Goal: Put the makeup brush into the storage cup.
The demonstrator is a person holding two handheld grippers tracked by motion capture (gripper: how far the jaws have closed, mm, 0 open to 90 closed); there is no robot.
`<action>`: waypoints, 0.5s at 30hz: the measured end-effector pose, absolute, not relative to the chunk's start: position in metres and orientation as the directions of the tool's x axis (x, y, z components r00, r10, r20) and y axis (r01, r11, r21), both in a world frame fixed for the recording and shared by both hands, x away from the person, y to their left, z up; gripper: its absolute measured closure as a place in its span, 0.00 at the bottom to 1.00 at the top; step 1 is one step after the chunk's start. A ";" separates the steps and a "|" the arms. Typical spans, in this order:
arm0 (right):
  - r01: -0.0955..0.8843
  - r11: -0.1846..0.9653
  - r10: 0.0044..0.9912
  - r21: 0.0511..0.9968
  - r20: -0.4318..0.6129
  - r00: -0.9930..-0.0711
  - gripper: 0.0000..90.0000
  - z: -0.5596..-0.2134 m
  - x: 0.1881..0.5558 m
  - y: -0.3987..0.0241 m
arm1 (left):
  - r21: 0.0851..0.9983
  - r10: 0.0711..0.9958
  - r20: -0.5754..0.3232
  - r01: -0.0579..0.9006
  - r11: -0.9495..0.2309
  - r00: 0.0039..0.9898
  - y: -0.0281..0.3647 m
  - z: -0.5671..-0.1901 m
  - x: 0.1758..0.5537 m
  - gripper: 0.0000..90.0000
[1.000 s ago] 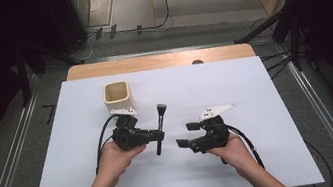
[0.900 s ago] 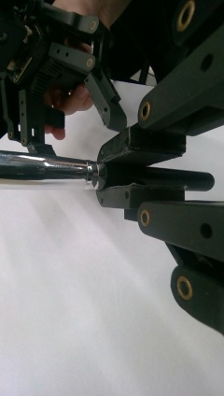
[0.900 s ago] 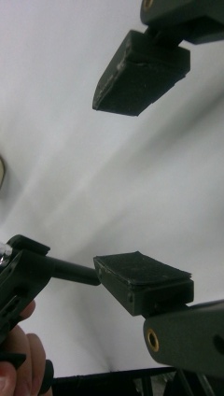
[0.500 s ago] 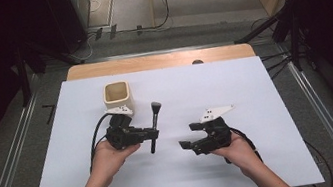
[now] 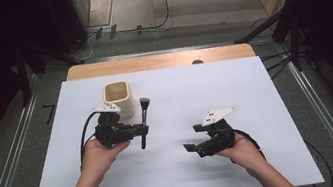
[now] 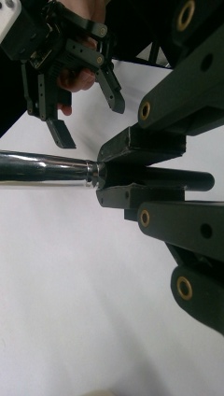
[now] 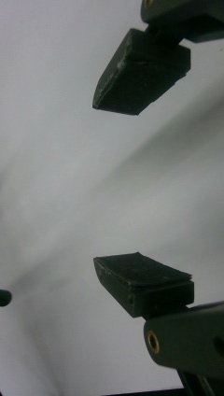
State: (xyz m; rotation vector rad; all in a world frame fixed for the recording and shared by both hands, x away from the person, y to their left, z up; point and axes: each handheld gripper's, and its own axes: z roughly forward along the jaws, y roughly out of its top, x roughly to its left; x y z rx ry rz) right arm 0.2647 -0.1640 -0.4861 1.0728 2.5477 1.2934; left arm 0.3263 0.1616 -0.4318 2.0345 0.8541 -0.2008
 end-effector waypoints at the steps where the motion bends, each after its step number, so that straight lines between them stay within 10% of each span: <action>1: 0.548 0.402 0.625 0.733 0.218 -0.750 0.25 -0.486 0.264 -0.165 | 0.678 0.494 -0.441 0.639 -0.363 0.749 0.162 -0.432 0.326 0.88; 15: 0.551 0.490 0.615 0.676 0.180 -0.768 0.25 -0.491 0.253 -0.174 | 0.691 0.518 -0.424 0.635 -0.345 0.743 0.176 -0.426 0.329 0.88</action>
